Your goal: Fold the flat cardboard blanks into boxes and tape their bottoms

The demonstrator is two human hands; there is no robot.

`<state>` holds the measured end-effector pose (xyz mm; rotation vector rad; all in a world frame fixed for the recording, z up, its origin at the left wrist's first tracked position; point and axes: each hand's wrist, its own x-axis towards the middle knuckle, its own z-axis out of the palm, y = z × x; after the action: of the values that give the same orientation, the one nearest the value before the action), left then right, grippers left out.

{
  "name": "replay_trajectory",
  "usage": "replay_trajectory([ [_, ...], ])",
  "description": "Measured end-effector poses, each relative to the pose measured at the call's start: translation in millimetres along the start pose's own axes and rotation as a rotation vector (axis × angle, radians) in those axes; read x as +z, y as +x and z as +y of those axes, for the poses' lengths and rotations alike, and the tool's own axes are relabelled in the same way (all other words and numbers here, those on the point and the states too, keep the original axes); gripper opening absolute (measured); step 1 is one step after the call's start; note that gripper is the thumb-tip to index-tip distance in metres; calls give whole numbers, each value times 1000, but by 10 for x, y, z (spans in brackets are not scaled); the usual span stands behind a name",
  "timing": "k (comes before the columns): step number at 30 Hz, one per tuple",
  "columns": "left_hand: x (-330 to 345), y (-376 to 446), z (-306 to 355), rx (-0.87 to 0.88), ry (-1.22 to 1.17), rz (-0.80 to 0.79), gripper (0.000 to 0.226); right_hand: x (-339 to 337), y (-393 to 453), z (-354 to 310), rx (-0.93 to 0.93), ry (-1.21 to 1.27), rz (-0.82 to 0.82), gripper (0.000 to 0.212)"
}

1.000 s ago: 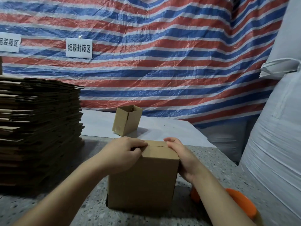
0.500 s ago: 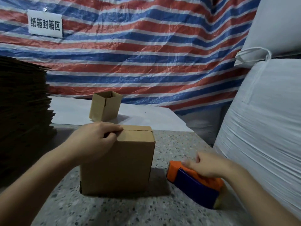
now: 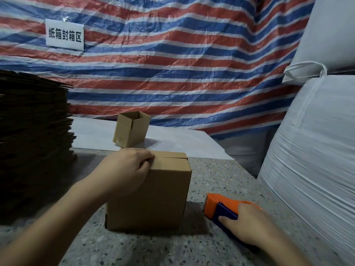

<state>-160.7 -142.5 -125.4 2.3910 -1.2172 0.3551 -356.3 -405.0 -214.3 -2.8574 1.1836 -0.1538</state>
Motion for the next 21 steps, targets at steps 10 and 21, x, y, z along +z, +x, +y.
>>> replay_trajectory([
  [10,-7,-30,2,67,-1,25,33,-709,129,-161,-107,624,170,44],
  [21,16,-38,-34,66,-34,55,37,-1663,274,-1049,-514,1473,-65,49],
])
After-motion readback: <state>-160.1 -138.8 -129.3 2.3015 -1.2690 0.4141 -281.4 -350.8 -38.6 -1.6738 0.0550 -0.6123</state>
